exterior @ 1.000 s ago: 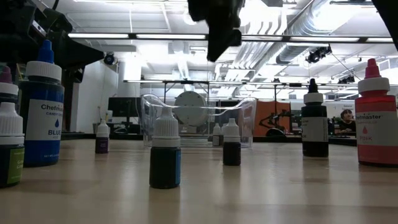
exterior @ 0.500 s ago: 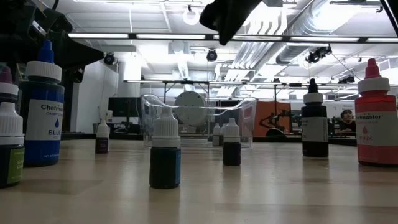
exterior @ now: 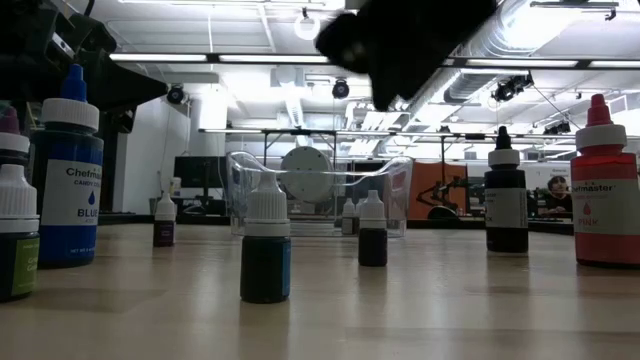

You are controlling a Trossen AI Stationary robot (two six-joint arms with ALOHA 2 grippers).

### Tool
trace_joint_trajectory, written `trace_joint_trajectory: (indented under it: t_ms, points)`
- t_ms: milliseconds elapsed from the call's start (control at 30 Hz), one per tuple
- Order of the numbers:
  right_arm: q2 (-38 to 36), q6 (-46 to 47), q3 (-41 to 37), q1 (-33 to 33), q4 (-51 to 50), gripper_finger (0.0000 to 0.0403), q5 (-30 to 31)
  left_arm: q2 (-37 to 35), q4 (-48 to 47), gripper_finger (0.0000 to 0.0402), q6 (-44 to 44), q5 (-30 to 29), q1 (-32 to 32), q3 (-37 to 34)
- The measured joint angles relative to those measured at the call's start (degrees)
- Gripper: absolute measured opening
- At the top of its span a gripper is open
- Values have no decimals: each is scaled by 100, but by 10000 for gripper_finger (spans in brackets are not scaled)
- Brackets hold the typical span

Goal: Pick & Place food coloring
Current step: Put the bottom small purple food coloring bottle into the transparent bin

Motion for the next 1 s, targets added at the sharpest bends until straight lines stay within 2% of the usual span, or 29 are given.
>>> trace_joint_trajectory:
  t_ms: [267, 700, 1000]
  points:
    - [1, 529, -717, 77, 581, 88, 135, 0, -1, 1, 1, 0, 0, 0]
    - [2, 649, -761, -65, 854, 175, 503, 0, 1, 1, 1, 1, -2, 0]
    - [4, 735, -1271, -87, 1451, 184, 281, 0, -1, 1, 1, 1, -2, 0]
